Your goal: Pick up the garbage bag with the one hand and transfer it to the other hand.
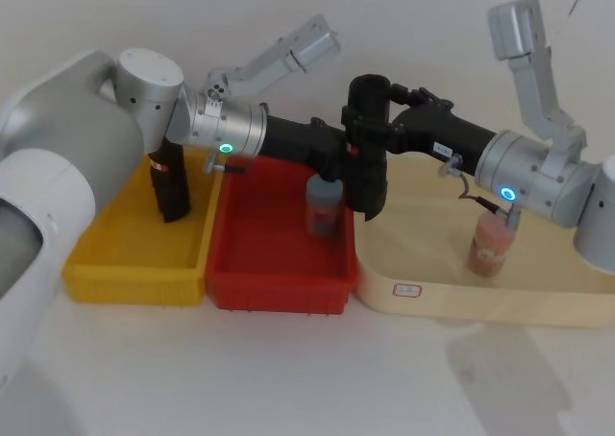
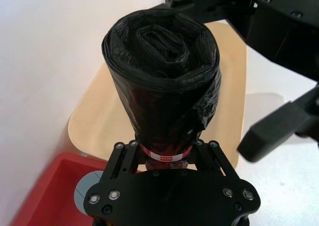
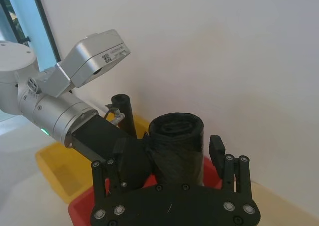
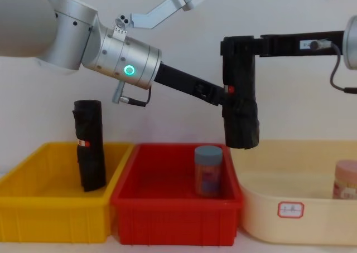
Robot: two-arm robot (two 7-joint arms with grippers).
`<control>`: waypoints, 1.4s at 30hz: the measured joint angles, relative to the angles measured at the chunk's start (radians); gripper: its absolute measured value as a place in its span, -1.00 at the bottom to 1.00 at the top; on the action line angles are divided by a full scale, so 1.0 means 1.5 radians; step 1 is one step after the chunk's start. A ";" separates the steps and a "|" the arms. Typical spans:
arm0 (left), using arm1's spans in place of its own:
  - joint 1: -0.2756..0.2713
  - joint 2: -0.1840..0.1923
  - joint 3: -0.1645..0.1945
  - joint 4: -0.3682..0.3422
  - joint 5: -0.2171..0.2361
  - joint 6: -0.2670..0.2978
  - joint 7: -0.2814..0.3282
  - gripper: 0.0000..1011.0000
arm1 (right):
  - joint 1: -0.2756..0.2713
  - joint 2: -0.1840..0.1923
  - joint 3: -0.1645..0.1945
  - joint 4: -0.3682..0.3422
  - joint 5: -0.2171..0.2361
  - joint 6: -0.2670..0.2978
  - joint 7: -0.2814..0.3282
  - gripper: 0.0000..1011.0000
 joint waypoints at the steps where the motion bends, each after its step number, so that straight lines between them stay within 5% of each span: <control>1: 0.000 0.000 0.000 0.000 0.000 0.000 0.000 -0.17 | 0.002 0.000 -0.001 0.002 0.000 0.000 0.000 0.98; 38: -0.001 -0.001 0.000 0.002 0.000 -0.001 -0.001 -0.17 | 0.065 -0.033 -0.064 0.103 -0.034 -0.039 -0.018 0.98; 42: -0.001 -0.001 0.000 0.002 0.000 -0.001 -0.001 -0.17 | 0.067 -0.034 -0.067 0.107 -0.036 -0.042 -0.021 0.84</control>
